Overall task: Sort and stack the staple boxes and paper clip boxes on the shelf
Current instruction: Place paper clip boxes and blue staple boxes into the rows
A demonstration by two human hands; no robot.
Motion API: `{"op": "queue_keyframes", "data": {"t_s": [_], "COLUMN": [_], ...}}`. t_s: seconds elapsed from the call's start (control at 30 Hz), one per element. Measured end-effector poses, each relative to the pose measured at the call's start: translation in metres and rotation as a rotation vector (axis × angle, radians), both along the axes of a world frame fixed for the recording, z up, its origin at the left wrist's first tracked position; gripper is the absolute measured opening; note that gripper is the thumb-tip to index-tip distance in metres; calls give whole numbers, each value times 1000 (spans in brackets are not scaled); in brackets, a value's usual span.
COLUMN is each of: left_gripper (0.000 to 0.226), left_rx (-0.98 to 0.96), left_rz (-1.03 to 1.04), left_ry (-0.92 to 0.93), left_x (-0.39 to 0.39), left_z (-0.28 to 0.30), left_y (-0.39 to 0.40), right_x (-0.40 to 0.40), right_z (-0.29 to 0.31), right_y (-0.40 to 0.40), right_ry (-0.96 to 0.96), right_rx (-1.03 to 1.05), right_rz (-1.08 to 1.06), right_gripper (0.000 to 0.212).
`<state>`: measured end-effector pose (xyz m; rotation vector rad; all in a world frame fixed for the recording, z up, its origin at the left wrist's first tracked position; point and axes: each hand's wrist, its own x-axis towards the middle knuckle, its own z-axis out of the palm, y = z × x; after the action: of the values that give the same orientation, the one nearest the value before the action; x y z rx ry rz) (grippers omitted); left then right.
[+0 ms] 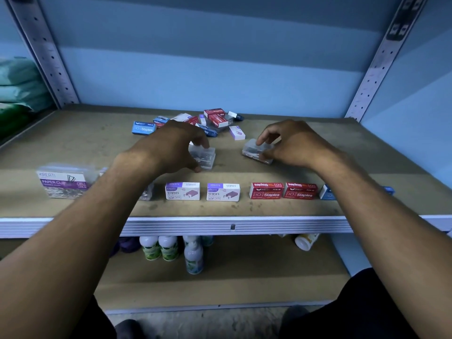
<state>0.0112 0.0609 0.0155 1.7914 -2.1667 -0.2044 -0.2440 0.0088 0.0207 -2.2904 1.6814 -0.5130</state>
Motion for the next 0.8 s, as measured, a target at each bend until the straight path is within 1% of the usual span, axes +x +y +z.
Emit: {"op": "queue_keyframes", "data": {"t_s": [0.13,0.23,0.33,0.4,0.53,0.63,0.8], "left_gripper": [39,34,32,32,33,36,37], "left_rx": [-16,43,100,133,162,181,124], "left_rz": [-33,-38,-64,-84,-106,-100,-93], "left_ry": [-65,-95,-120,-103,-41,-9,19], "left_x": [0,-4,-10,-12,-11,-11,-11], "left_z": [1,4,8,9,5,4,3], "left_y": [1,4,7,8,6,5,2], "right_x": [-3,-5,-6,-5,-6,-6,-6], "right_z": [2,2,-1,0,1,1,2], "right_y": [1,3,6,11,16,16,17], "right_ry": [-95,-175,-362,-464,-444,-382,-337], "right_rx": [-10,15,175,282,333,309,291], "right_rz": [7,14,34,32,41,28,31], "right_gripper": [12,14,18,20,26,30,30]}}
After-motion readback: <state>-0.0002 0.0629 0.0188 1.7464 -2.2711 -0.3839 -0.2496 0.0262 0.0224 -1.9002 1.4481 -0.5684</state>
